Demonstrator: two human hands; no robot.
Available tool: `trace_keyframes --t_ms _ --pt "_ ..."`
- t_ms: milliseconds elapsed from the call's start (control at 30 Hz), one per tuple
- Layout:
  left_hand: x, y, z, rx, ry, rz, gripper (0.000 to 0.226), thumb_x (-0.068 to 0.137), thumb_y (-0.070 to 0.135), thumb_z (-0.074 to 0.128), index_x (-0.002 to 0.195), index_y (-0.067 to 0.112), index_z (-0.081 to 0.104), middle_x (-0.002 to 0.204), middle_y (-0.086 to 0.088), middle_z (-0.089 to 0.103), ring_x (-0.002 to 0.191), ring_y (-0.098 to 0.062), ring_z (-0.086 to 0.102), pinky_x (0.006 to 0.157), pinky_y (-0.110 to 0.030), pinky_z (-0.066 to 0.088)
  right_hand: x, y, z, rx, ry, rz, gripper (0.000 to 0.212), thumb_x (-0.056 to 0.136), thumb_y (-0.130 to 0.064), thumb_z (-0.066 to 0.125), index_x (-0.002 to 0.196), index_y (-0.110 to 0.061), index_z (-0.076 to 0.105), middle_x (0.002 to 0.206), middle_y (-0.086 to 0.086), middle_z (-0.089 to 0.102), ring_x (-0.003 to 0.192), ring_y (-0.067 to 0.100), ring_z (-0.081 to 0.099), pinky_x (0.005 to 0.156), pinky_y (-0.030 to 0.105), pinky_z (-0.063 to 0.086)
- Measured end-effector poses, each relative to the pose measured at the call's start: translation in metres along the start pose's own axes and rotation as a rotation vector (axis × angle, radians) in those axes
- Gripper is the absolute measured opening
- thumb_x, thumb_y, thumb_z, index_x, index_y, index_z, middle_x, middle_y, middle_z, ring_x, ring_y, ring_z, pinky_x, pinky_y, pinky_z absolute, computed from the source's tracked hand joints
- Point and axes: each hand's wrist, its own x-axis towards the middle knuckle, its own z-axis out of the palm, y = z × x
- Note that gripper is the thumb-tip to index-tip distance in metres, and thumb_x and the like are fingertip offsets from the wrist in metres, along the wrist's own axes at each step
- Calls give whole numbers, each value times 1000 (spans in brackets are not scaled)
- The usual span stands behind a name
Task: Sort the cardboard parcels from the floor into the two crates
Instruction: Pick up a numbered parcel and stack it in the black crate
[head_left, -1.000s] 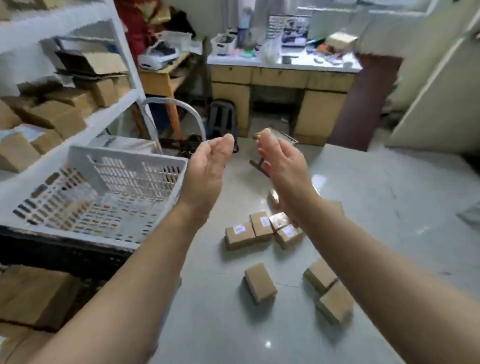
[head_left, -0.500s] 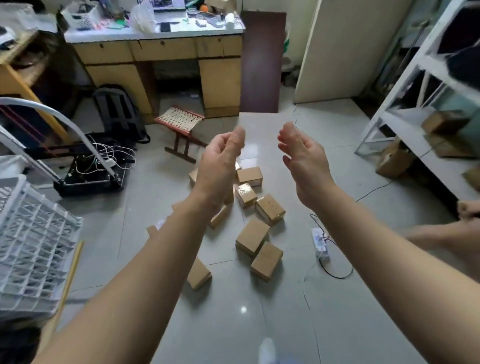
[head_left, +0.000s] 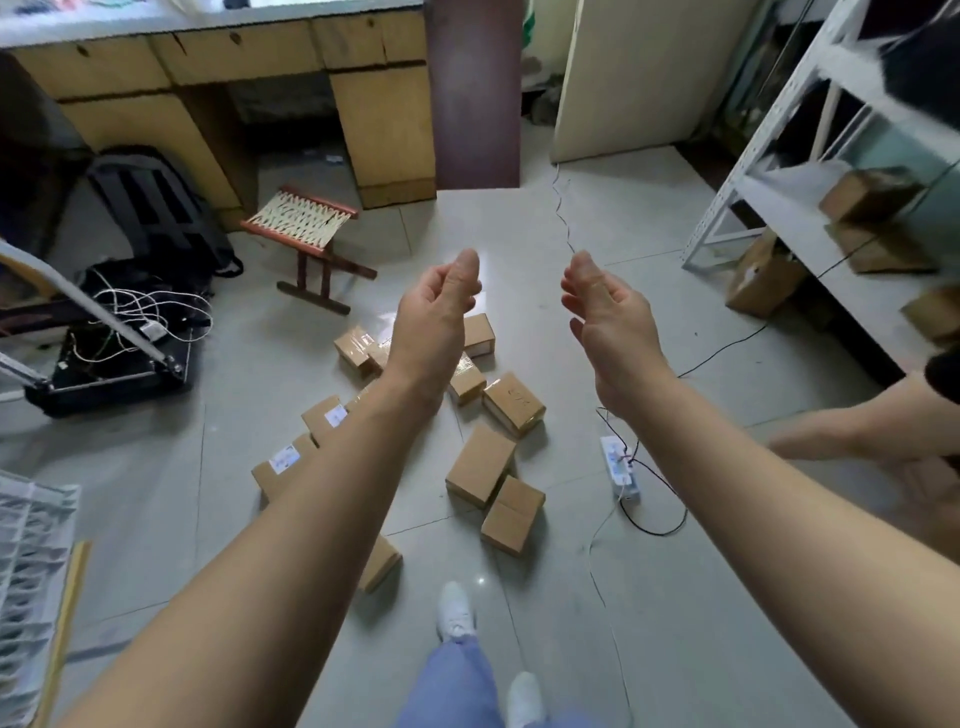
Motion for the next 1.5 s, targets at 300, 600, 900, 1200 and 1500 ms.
trace_keyframes --t_ms 300,600,900,1200,1500 --pt "88 -13 22 78 -75 -41 35 96 45 46 111 15 57 108 -2 63 109 -20 59 96 -33 45 72 16 9 29 111 74 28 93 -51 50 86 -25 59 95 -12 61 111 15 56 103 36 42" --pt "156 -33 73 91 -107 -105 34 97 45 45 109 15 57 103 1 62 105 -18 58 90 -28 44 140 40 -19 55 157 155 27 94 -49 49 93 -24 58 96 -15 58 113 14 55 104 36 42" --pt "219 -92 111 157 -134 -164 35 98 43 44 113 14 56 111 -1 60 106 -16 57 81 -19 43 207 92 -39 -7 169 246 40 96 -46 48 117 -13 55 102 -10 56 109 11 53 90 25 39" --pt "312 -194 118 289 -243 -226 28 98 41 44 104 16 56 105 1 59 110 -20 57 92 -29 44 280 198 -25 4 313 377 23 95 -48 49 103 -26 47 93 -12 52 102 12 52 84 25 35" --pt "406 -388 125 475 -361 -254 42 97 46 44 115 12 60 110 4 60 108 -12 55 87 -24 36 357 389 1 -9 411 490 38 94 -48 49 105 -13 56 85 -9 52 80 7 48 63 19 35"
